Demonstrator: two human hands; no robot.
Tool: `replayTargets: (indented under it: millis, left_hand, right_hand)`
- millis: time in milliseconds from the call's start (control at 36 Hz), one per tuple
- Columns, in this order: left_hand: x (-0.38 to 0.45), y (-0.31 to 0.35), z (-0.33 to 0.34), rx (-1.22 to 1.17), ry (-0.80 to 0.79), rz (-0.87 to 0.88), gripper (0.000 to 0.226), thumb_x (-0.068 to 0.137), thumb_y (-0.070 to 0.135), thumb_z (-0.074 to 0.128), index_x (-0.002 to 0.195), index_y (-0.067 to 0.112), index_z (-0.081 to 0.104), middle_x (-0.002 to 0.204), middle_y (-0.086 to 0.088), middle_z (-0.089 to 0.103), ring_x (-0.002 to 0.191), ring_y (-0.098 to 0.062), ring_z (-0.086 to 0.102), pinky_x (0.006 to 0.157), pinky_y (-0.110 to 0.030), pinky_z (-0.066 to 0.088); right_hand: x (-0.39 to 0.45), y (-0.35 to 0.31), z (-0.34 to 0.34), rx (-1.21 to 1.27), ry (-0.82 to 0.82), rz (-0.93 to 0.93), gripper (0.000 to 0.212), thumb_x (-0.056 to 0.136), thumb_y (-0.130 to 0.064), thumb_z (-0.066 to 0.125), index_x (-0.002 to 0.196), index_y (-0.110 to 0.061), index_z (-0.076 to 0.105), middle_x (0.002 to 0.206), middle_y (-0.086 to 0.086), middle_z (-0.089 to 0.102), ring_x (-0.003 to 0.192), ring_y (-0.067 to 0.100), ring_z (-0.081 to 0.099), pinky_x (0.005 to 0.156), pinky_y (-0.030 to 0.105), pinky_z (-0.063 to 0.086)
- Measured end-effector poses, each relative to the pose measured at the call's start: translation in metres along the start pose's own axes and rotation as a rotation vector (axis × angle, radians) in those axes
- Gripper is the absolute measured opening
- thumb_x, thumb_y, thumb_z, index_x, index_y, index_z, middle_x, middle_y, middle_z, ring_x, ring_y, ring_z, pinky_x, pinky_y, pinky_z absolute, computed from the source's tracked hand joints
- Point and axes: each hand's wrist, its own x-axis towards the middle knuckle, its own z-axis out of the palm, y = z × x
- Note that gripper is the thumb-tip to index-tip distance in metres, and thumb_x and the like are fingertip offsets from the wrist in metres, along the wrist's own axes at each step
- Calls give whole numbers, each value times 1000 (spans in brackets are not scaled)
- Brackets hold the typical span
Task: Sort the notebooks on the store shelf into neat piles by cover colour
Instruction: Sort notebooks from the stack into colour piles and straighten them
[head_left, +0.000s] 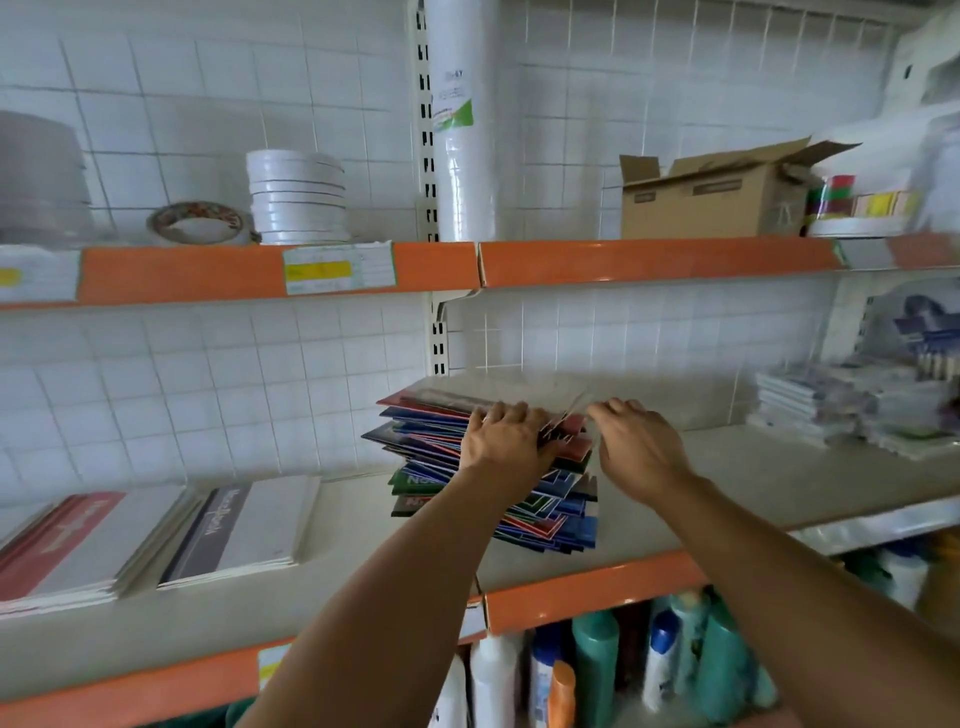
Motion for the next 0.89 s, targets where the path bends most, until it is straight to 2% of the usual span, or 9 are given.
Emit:
replayTargets:
  millis: [111, 250, 417, 528, 639, 694, 778, 889]
  left_hand:
    - [-6, -9, -10, -11, 47, -66, 50, 96, 56, 35, 131, 20, 42, 139, -4, 48, 135, -25, 36, 116, -45, 21]
    - [-21, -19, -26, 90, 71, -153, 43, 94, 44, 51, 124, 15, 39, 121, -10, 58, 115, -28, 52, 100, -41, 41]
    - [-22, -34, -23, 220, 129, -174, 46, 94, 22, 49, 138, 23, 35, 131, -10, 49, 121, -28, 48, 103, -41, 38]
    - [-21, -40, -22, 280, 155, -195, 34, 98, 18, 43, 131, 18, 51, 129, -10, 45, 121, -27, 46, 97, -39, 44]
    - [-22, -41, -23, 192, 198, -201, 30, 98, 11, 41, 127, 13, 50, 126, -9, 49, 113, -25, 52, 86, -38, 53]
    - [-22, -41, -22, 176, 183, -205, 32, 97, 6, 40, 128, 13, 46, 121, -9, 55, 108, -25, 57, 83, -38, 53]
    - [-23, -40, -20, 211, 158, -214, 39, 96, 1, 40, 133, 14, 39, 114, -10, 61, 100, -27, 61, 76, -36, 51]
    - [-22, -39, -20, 229, 134, -210, 39, 97, 7, 46, 134, 16, 39, 119, -10, 59, 105, -28, 60, 82, -38, 52]
  right_hand:
    - [8, -2, 1, 19, -17, -23, 47, 93, -3, 42, 139, -15, 40, 133, 3, 52, 117, 19, 50, 94, 30, 42]
    - [18, -10, 4, 60, -16, -33, 54, 89, 1, 45, 141, -14, 38, 136, 4, 49, 122, 20, 47, 99, 30, 39]
    - [27, -23, 5, 152, -59, -37, 69, 85, 3, 50, 148, -10, 26, 150, 8, 37, 135, 22, 37, 113, 34, 29]
    - [33, -28, 8, 231, -112, -34, 76, 85, -1, 54, 151, -10, 18, 151, 10, 35, 137, 24, 35, 116, 36, 25]
    - [37, -31, 11, 235, -166, -9, 79, 86, -2, 53, 153, -13, 12, 146, 11, 40, 136, 25, 35, 118, 40, 19]
    - [37, -31, 14, 203, -175, -27, 79, 86, -2, 53, 153, -13, 13, 142, 11, 45, 133, 25, 39, 117, 41, 20]
    - [36, -29, 18, 131, -133, -69, 78, 86, 1, 55, 152, -17, 17, 147, 6, 42, 136, 23, 37, 117, 43, 20]
    - [35, -25, 15, 11, -34, -137, 73, 85, 0, 55, 149, -21, 27, 142, 2, 43, 131, 23, 38, 116, 39, 19]
